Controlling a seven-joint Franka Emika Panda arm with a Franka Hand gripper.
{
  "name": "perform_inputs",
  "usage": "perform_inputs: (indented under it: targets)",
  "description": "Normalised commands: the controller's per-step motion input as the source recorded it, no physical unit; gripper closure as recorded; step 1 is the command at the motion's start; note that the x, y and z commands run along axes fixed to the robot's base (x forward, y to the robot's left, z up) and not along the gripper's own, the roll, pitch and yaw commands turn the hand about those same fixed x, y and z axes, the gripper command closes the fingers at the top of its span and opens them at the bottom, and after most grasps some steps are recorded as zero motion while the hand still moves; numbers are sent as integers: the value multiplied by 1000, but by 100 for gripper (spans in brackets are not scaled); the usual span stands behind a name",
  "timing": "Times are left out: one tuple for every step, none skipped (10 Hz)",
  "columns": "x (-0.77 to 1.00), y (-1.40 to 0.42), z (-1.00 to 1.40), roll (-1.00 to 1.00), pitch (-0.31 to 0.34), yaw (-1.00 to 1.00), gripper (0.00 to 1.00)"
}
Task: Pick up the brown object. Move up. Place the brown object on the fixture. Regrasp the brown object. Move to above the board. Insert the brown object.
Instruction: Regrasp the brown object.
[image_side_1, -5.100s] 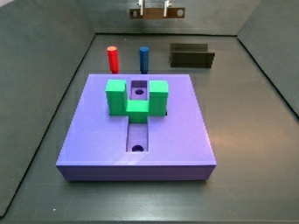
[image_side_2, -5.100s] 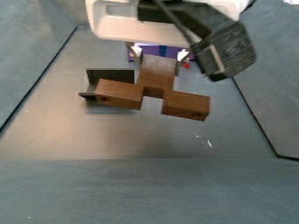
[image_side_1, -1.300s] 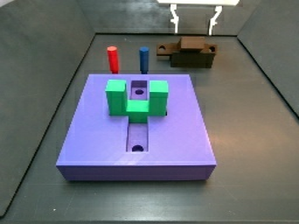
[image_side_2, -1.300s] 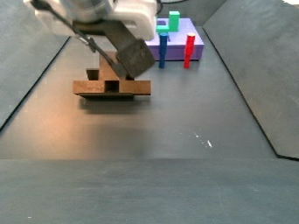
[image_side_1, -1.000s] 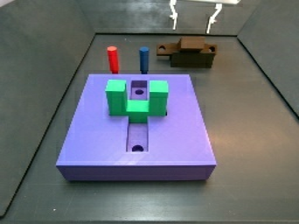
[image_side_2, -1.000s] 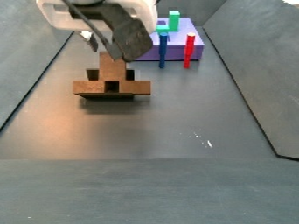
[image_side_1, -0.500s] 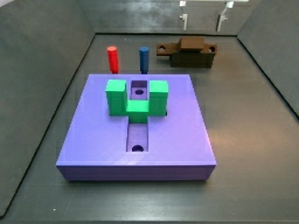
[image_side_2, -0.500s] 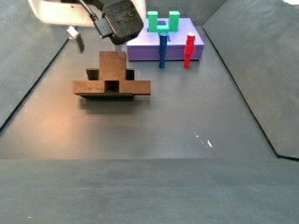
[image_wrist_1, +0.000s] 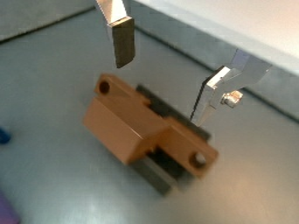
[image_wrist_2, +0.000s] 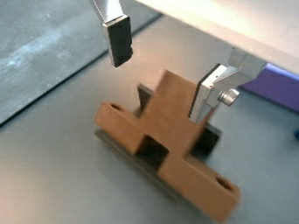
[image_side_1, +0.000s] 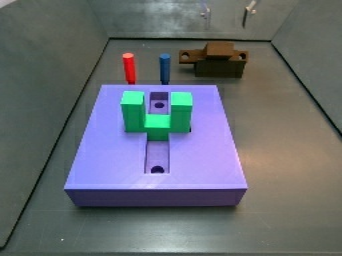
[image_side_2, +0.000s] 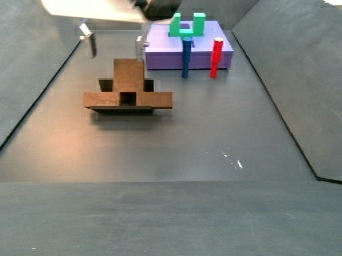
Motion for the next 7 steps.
perform_inputs:
  targets:
    - [-429,-377,0,1000,-23,74,0]
    - [-114,-457,169,1000,0,0,0]
    - [-17,-363,57,1000,9,20,0]
    - [89,-326,137,1000,9,77,0]
    - [231,-237,217,1000,0,149,0]
    - [189,-171,166,1000,0,191,0]
    - [206,-171,29,766,0,234,0]
